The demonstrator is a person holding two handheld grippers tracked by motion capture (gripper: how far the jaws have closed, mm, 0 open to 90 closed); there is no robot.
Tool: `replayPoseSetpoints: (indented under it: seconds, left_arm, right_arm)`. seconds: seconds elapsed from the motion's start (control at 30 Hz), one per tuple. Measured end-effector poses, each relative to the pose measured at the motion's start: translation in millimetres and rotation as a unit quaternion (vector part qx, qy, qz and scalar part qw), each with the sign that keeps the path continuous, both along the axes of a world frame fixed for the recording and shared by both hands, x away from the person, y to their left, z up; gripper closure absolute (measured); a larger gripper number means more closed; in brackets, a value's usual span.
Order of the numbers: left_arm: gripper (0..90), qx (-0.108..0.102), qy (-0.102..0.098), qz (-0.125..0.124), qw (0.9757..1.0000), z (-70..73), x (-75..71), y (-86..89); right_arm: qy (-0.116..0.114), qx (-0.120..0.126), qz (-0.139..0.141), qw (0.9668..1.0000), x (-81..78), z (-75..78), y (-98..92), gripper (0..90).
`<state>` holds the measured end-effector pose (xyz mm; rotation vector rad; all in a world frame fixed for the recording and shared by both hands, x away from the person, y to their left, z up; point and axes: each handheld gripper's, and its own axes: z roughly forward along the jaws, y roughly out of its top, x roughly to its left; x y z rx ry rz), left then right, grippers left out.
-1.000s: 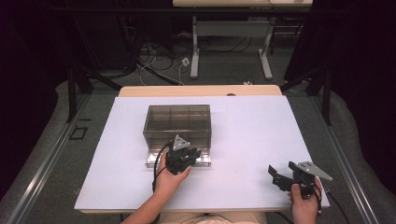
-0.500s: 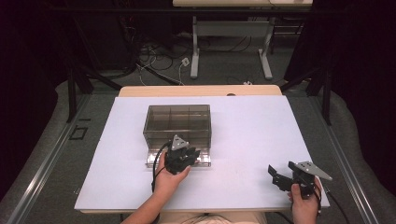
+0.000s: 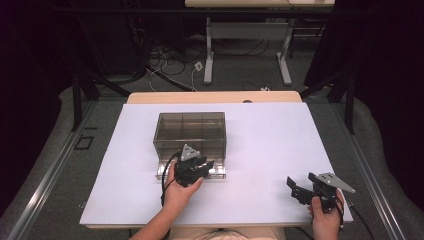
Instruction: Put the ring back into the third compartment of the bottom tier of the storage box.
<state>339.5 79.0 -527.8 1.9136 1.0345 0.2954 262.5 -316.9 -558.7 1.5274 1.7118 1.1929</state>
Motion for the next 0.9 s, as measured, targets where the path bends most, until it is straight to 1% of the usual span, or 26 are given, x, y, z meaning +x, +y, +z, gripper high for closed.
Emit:
replayPoseSetpoints:
  seconds: [0.1,0.17,0.23,0.3,0.33,0.37,0.47,0.53,0.6,0.63,0.7,0.73,0.77,0.83,0.9]
  left_arm:
    - [59.8,-0.003,0.000,0.004,1.0000,1.3,-0.5,1.2]
    - [57.6,-0.005,0.003,0.002,1.0000,2.4,-0.4,2.6]
    - [55.3,-0.008,0.003,0.006,1.0000,2.9,-1.2,3.3]
    - [53.7,-0.010,-0.003,0.011,0.9999,3.3,-1.5,4.3]
    - [52.9,-0.011,0.000,0.010,0.9999,4.1,-1.8,5.5]
    - [51.9,-0.010,-0.003,0.014,0.9998,4.4,-1.9,6.3]
    - [48.7,-0.013,0.003,0.015,0.9998,6.4,-2.1,8.8]
    - [46.6,-0.018,0.006,0.019,0.9996,7.6,-2.2,10.0]
    - [45.7,-0.017,0.010,0.020,0.9996,9.5,-2.5,12.0]
    - [45.7,-0.023,0.011,0.021,0.9995,9.9,-2.6,12.3]
    - [44.5,-0.024,0.010,0.025,0.9994,11.7,-3.2,13.4]
    - [43.4,-0.025,0.008,0.023,0.9994,12.3,-3.2,14.1]
    - [42.8,-0.028,0.008,0.023,0.9993,13.5,-3.4,15.1]
    - [41.8,-0.029,0.007,0.024,0.9993,15.3,-3.9,16.5]
    - [40.9,-0.033,0.006,0.025,0.9991,18.0,-4.6,19.1]
  right_arm:
    - [0.001,0.001,-0.001,1.0000,-0.1,-0.1,0.2,13.9]
    - [0.001,0.000,0.000,1.0000,0.0,-0.2,0.0,13.9]
    - [0.001,0.000,0.000,1.0000,0.2,-0.2,0.1,13.9]
    - [0.001,0.000,0.000,1.0000,0.5,-0.5,0.2,13.9]
    - [0.001,0.000,0.000,1.0000,0.5,-0.5,0.3,13.9]
    - [-0.003,0.001,0.001,1.0000,0.9,-0.9,0.4,13.9]
    - [-0.004,0.001,0.001,1.0000,1.1,-1.0,0.4,13.9]
    - [0.001,-0.001,-0.001,1.0000,0.8,-0.6,0.4,13.9]
    - [-0.002,-0.001,-0.002,1.0000,1.1,-0.9,0.6,13.9]
    - [-0.002,-0.001,-0.001,1.0000,1.2,-0.9,0.5,13.9]
    - [0.004,-0.003,-0.001,1.0000,0.5,-0.3,0.3,14.0]
    - [0.004,-0.003,-0.001,1.0000,0.5,-0.3,0.3,14.0]
    - [-0.002,0.000,-0.002,1.0000,1.1,-1.0,0.6,13.9]
    - [0.003,0.001,-0.001,1.0000,0.8,-0.5,0.3,13.9]
    - [0.002,0.001,-0.001,1.0000,0.9,-0.6,-0.1,14.0]
